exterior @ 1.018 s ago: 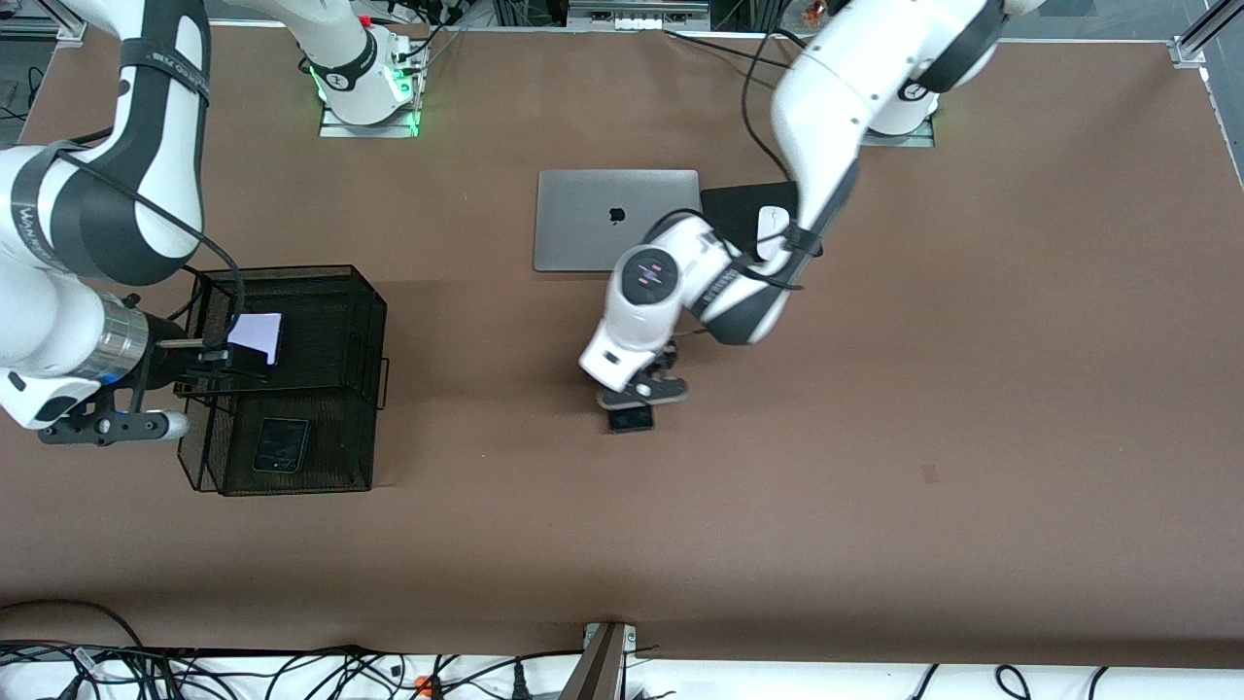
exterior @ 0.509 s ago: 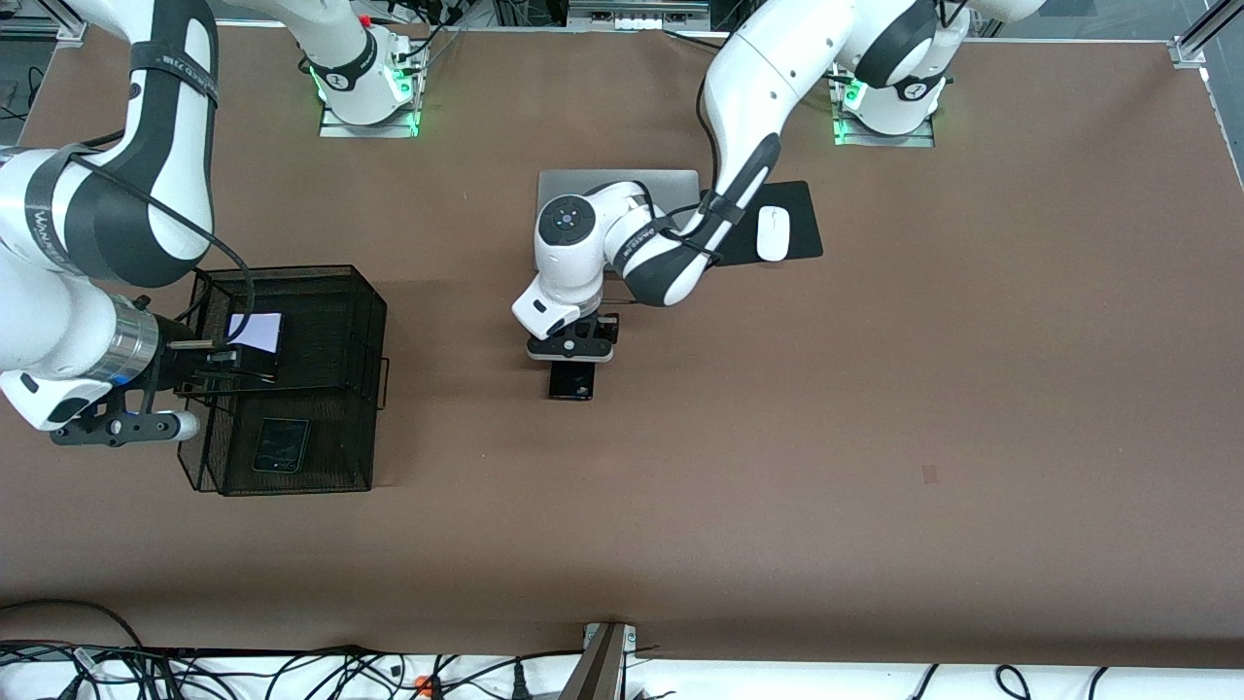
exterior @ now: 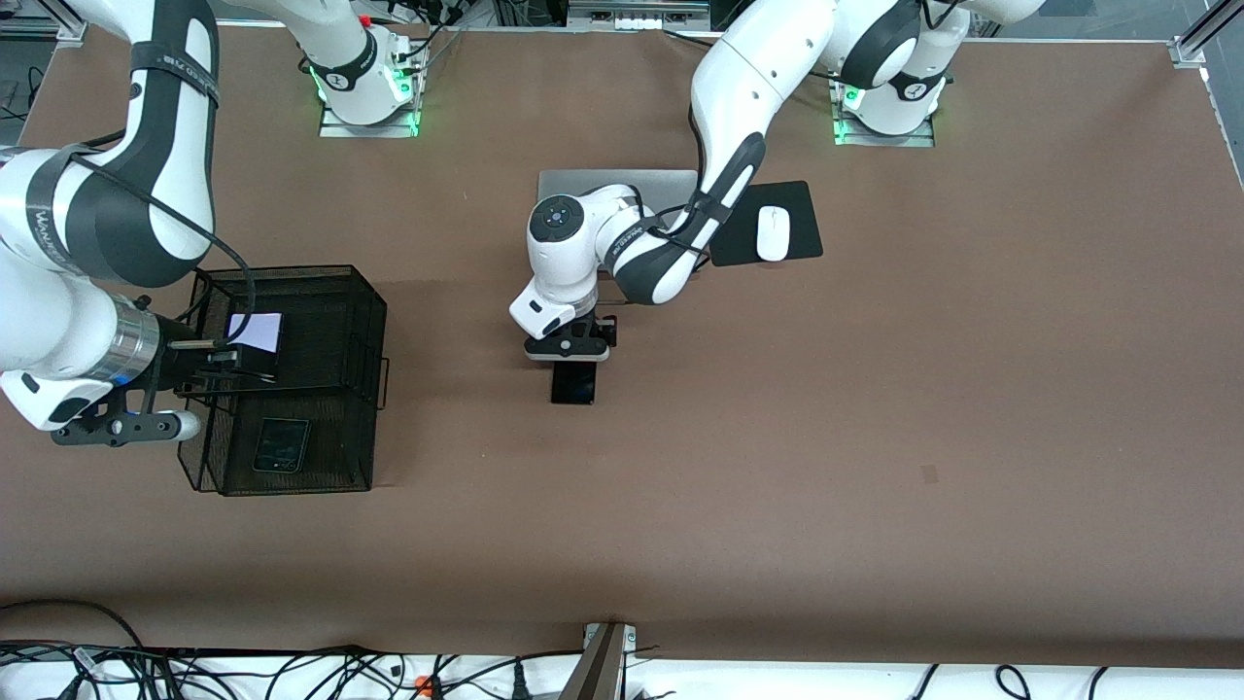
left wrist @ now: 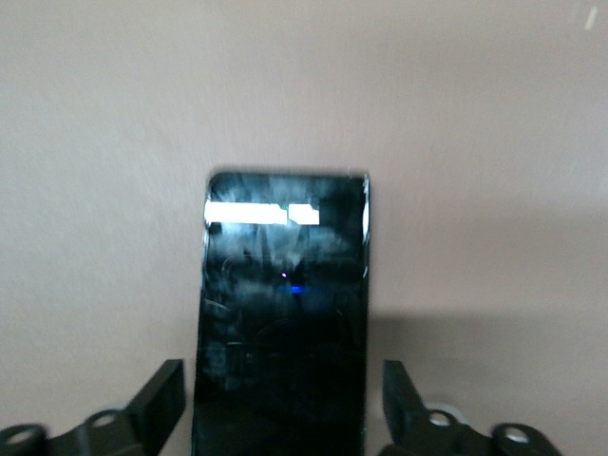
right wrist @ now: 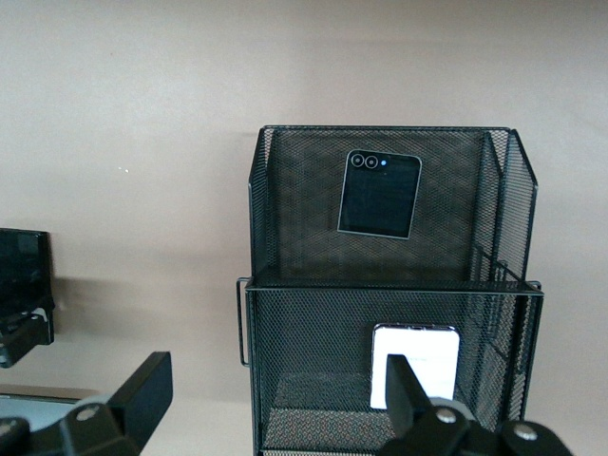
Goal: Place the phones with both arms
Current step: 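Drop the flip phone in the organizer while the left gripper sets down the black phone, then grasp the black phone with the right gripper while the left gripper withdraws, then carry the black phone with the right gripper over the organizer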
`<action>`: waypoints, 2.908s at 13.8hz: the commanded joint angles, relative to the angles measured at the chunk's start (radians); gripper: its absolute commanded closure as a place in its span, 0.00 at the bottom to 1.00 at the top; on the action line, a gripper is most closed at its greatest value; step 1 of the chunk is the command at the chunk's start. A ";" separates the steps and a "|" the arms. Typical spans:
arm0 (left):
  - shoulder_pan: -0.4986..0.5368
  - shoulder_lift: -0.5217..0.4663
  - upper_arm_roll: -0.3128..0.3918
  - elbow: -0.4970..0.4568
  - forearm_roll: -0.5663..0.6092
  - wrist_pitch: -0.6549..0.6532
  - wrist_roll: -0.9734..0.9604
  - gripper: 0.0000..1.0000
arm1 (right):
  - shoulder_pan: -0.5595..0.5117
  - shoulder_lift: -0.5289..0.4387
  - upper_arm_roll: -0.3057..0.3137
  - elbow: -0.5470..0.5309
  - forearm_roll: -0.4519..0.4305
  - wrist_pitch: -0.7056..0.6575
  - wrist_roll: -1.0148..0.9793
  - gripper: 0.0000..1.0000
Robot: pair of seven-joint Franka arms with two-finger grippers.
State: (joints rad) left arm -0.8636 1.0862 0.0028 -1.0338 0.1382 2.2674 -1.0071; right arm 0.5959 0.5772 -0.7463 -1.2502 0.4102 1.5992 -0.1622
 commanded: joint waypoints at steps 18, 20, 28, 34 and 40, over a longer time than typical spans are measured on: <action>0.635 -0.432 -0.003 -0.050 -0.117 -0.678 0.544 0.00 | 0.286 0.217 0.154 -0.009 0.091 0.445 0.567 0.01; 0.707 -0.533 -0.003 -0.138 -0.117 -0.680 0.648 0.00 | 0.286 0.263 0.194 -0.012 0.117 0.488 0.567 0.01; 0.778 -0.799 -0.004 -0.279 -0.118 -0.816 0.805 0.00 | 0.331 0.299 0.291 -0.123 0.105 0.507 0.405 0.00; 0.810 -0.943 -0.006 -0.333 -0.118 -0.950 0.932 0.00 | 0.364 0.299 0.303 -0.184 0.117 0.527 0.352 0.00; 0.810 -0.991 -0.014 -0.414 -0.129 -0.911 0.930 0.00 | 0.364 0.299 0.324 -0.198 0.182 0.619 0.366 0.00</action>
State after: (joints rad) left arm -0.0657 0.1325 -0.0010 -1.4008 0.0253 1.3230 -0.0954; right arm 0.9548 0.8946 -0.4270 -1.4152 0.5665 2.1875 0.2144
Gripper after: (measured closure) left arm 0.000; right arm 0.000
